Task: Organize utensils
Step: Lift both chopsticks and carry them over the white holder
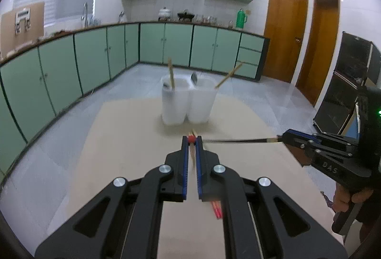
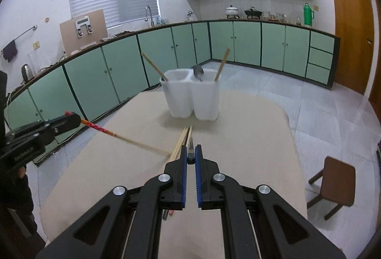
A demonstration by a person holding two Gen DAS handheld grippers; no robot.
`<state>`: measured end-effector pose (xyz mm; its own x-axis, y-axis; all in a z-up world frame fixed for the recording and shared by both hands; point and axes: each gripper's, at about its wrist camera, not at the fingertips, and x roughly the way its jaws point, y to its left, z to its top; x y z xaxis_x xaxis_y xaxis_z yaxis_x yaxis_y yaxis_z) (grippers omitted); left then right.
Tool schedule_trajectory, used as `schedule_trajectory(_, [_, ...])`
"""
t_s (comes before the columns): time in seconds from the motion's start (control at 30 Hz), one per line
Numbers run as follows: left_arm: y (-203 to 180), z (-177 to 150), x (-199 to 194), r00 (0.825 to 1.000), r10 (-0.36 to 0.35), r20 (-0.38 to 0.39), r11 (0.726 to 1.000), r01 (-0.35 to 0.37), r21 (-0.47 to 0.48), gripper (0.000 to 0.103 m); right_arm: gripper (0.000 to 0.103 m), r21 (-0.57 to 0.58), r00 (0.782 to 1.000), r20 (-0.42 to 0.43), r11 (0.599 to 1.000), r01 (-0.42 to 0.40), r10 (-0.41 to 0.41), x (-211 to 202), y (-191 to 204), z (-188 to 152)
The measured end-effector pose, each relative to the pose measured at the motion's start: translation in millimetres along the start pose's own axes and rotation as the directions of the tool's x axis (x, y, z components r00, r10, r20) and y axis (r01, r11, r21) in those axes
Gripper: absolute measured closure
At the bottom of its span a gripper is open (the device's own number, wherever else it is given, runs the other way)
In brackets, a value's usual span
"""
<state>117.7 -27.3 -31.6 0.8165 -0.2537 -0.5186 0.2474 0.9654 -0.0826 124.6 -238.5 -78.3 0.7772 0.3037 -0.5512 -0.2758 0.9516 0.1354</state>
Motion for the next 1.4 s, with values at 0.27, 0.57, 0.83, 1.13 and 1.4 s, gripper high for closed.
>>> schedule_trajectory(0.27, [-8.5, 33.4, 1.3, 0.998, -0.02, 0.058, 0.999, 0.017, 0.045, 0.098, 0.097, -0.051, 0.999, -0.019, 0.998, -0.027, 0.026, 4.6, 2.9, 50.7])
schedule_trajectory(0.57, [-12.3, 49.6, 4.4, 0.995, -0.046, 0.09, 0.998, 0.042, 0.054, 0.098, 0.097, -0.109, 0.996, -0.032, 0.99, -0.084, 0.081, -3.4, 5.3, 86.6])
schedule_trajectory(0.83, [-16.2, 77.3, 5.5, 0.988, -0.053, 0.147, 0.996, 0.042, 0.078, 0.098, 0.097, -0.157, 0.997, -0.004, 0.984, -0.083, 0.083, -11.6, 4.3, 117.9])
schedule_trajectory(1.13, [-21.3, 134.2, 20.1, 0.968, -0.052, 0.246, 0.995, 0.029, 0.096, 0.098, 0.097, -0.162, 0.992, 0.098, 0.985, -0.061, 0.077, -13.6, 1.4, 181.3])
schedule_trajectory(1.4, [-23.5, 188.0, 57.0, 0.95, -0.018, 0.31, 0.993, -0.02, 0.118, 0.098, 0.097, -0.095, 0.98, 0.189, 0.995, -0.039, 0.056, 11.7, -11.1, 246.3])
